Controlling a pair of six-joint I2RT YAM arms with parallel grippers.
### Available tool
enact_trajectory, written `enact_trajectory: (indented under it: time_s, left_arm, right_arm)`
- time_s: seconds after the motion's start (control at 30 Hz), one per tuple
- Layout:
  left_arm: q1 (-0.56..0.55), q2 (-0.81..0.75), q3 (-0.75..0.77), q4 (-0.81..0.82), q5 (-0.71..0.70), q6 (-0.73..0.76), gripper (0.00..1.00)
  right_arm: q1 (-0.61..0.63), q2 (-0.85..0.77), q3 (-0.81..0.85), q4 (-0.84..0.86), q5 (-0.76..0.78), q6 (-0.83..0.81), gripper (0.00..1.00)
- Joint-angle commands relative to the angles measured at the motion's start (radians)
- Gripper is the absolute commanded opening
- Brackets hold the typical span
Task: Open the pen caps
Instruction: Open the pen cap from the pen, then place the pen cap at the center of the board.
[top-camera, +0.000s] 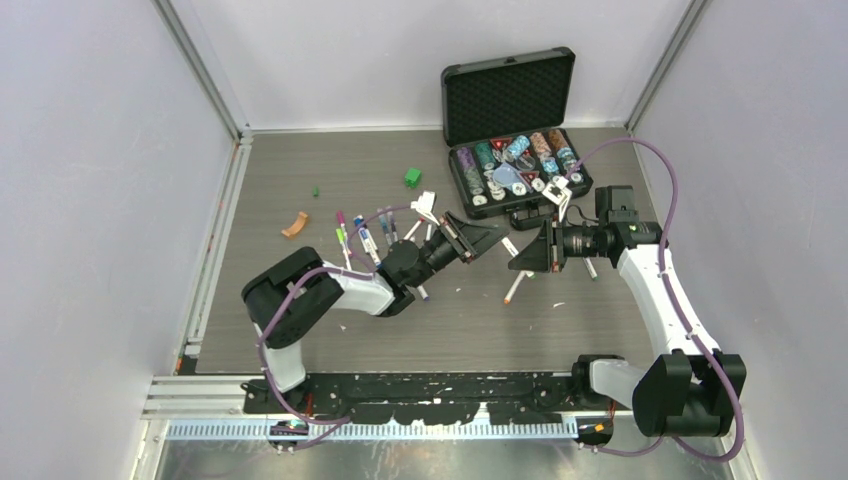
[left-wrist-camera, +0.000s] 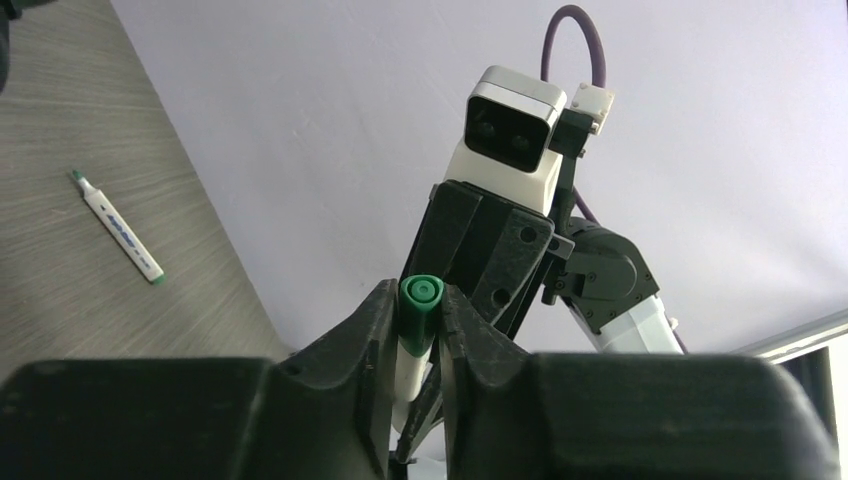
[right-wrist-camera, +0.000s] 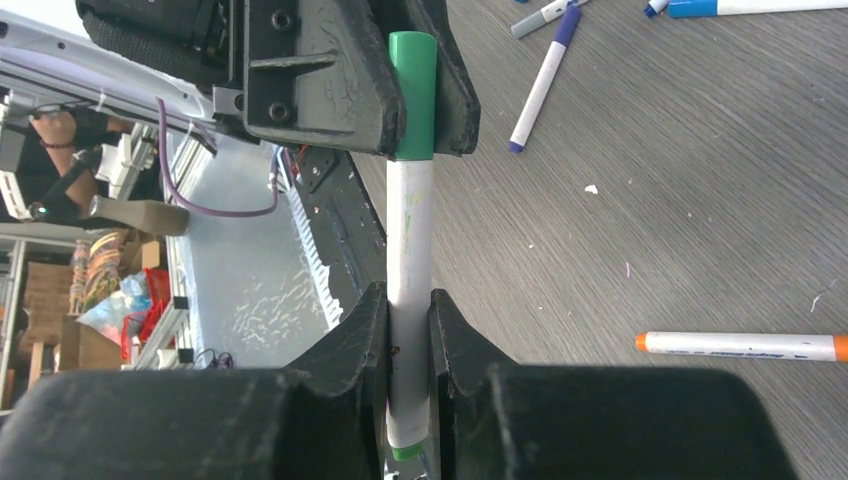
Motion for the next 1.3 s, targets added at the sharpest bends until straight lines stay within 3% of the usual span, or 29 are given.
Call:
enact_trajectory:
  time_s: [0.0,0.03,0.07,0.33,0.47,0.63,0.8,0.93,1.07,1.17,1.27]
  left_arm:
    - [-0.006,0.000,0.040,0.058,0.006,0.016,0.13]
    - [-0.006,-0.002,0.040,0.058,0.009,0.021,0.03]
    - [-0.006,-0.004,0.040,0.057,0.007,0.024,0.00]
    - [0.022,-0.097,-0.045,0.054,-0.133,0.106,0.00]
    - [0.110,-0.218,-0.113,0.008,-0.252,0.167,0.00]
    - [0.288,-0.312,-0.091,-0.059,-0.206,0.124,0.00]
    - [0.380,-0.360,-0.057,-0.122,-0.189,0.108,0.00]
    - [0.419,-0.383,-0.046,-0.152,-0.097,0.127,0.00]
    - [0.466,-0.422,-0.059,-0.283,0.081,0.138,0.00]
    - [0.527,-0.463,-0.061,-0.501,0.236,0.158,0.00]
    - [0.602,-0.503,0.000,-0.828,0.362,0.259,0.00]
  right_arm:
    - [0.001,0.002,-0.001,0.032,-0.001,0.010,0.00]
    - [0.001,0.003,-0.001,0.032,-0.001,0.011,0.00]
    - [0.001,0.003,-0.001,0.032,-0.001,0.010,0.00]
    - [0.001,-0.009,0.010,-0.006,-0.014,-0.021,0.00]
    - [0.006,-0.005,0.025,-0.092,0.005,-0.113,0.00]
    - [0.021,0.052,0.064,-0.211,0.027,-0.232,0.00]
    - [0.075,0.031,0.056,-0.184,0.051,-0.223,0.00]
    - [0.062,-0.034,0.034,-0.087,0.052,-0.147,0.00]
    - [0.053,-0.103,0.017,-0.028,0.110,-0.094,0.00]
    - [0.037,-0.120,0.021,-0.029,0.157,-0.094,0.00]
    - [0.002,-0.136,0.027,-0.040,0.169,-0.097,0.00]
